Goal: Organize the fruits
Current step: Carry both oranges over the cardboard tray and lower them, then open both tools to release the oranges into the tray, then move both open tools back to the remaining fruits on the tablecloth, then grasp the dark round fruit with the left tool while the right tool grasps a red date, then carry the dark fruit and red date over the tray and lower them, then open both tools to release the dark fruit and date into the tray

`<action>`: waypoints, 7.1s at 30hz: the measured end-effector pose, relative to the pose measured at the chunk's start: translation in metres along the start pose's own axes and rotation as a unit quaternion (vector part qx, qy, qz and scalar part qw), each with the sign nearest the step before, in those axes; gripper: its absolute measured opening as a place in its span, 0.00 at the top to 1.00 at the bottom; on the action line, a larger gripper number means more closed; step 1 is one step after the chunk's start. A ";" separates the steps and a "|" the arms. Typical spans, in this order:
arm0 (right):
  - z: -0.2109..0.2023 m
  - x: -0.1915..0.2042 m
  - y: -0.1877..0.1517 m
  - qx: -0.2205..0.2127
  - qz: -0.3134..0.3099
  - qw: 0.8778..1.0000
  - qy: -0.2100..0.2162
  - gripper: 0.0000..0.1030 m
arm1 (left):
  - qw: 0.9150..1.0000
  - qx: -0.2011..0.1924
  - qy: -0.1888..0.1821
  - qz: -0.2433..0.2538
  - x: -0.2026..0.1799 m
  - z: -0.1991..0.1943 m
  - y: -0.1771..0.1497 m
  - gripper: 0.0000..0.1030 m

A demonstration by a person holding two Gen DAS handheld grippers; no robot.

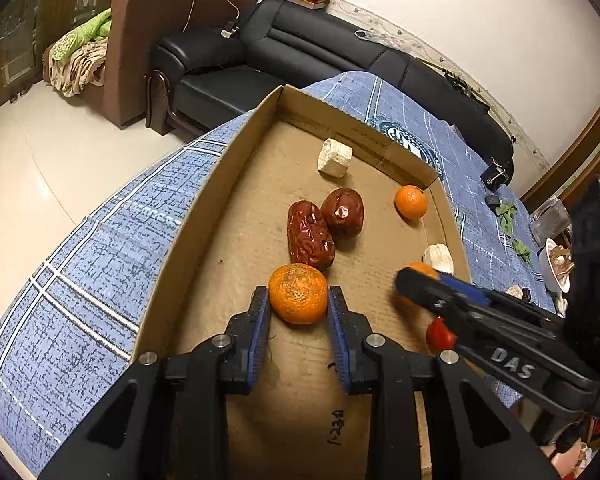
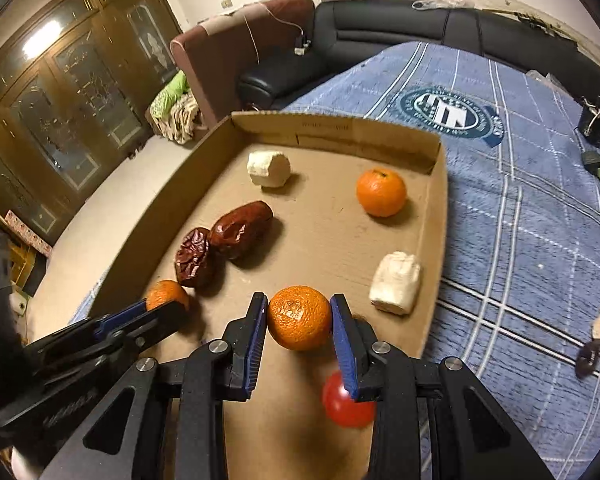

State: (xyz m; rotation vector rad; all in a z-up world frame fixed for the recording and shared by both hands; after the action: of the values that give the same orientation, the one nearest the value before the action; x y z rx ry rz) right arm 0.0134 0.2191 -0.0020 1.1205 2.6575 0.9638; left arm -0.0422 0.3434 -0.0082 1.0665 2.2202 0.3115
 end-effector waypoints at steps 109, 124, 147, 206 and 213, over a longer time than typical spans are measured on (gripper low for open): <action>-0.168 -0.265 -0.195 -0.051 0.163 0.959 -0.226 0.59 | 0.957 0.068 -0.052 0.277 -0.279 0.111 -0.127 0.32; -0.171 -0.261 -0.196 -0.059 0.162 0.960 -0.218 0.69 | 0.964 0.072 -0.092 0.238 -0.272 0.107 -0.118 0.80; -0.189 -0.252 -0.194 -0.089 0.190 0.956 -0.205 0.69 | 0.970 0.022 -0.149 0.191 -0.244 0.031 -0.101 0.80; -0.034 0.031 -0.044 -0.029 -0.037 0.999 0.025 0.66 | 0.997 -0.055 -0.054 -0.017 -0.011 -0.052 0.002 0.49; -0.057 0.027 -0.046 -0.050 -0.026 0.998 0.023 0.63 | 0.996 -0.061 -0.058 -0.014 -0.016 -0.064 -0.001 0.49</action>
State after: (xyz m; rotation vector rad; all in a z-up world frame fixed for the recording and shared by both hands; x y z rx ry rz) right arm -0.0522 0.1841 0.0201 1.0159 2.6261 1.1132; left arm -0.0763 0.3345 0.0472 0.9623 2.0837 0.3602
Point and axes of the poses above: each gripper's, at about its wrist camera, not at the fingertips, and z roughly the way its jaws point, x to its left, y to its top, the point moved 5 cm from there along z, roughly the way its jaws point, and after that the axes turned 11 degrees about -z, right-handed, at the moved point
